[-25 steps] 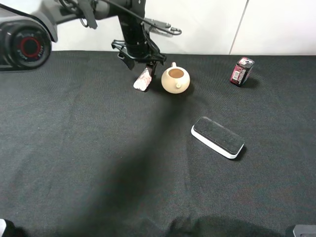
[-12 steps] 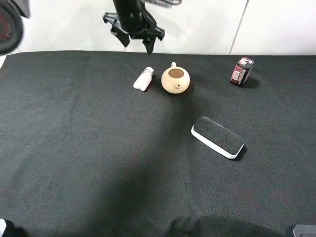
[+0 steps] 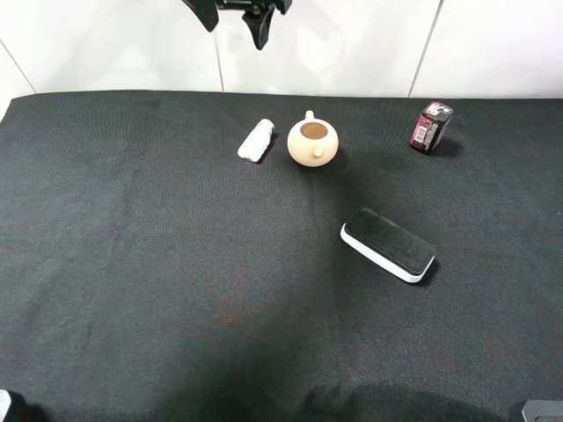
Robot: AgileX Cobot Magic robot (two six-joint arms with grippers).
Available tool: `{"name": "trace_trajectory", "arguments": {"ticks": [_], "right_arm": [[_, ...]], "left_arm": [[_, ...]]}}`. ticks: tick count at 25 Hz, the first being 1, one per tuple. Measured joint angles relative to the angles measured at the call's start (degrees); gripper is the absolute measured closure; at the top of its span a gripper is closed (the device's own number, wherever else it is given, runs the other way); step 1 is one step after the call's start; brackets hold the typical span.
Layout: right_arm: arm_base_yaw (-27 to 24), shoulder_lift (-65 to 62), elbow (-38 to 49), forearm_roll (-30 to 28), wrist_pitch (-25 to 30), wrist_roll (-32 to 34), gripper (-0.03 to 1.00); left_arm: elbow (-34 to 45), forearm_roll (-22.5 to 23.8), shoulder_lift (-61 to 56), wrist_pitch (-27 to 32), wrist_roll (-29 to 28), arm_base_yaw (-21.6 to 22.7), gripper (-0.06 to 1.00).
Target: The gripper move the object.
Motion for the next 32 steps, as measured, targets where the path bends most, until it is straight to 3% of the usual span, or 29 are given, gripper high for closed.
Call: {"name": "trace_trajectory", "arguments": {"ticks": [7, 16, 26, 32], "right_arm": [[0.00, 0.00, 0.00, 0.00, 0.00, 0.05, 0.27], [0.00, 0.00, 0.00, 0.00, 0.00, 0.11, 0.27], [0.00, 0.00, 0.00, 0.00, 0.00, 0.16, 0.27], [0.00, 0.00, 0.00, 0.00, 0.00, 0.16, 0.27]], "left_arm": [[8.39, 1.85, -9.00, 0.00, 0.18, -0.08, 0.17], [33.72, 6.73, -28.27, -2.68, 0.66, 0.75, 0.17], [62.29, 7.09, -52.88, -6.87, 1.50, 10.17, 0.17], [77.14, 5.75, -68.36, -10.67, 1.50, 13.61, 0.17]]}}
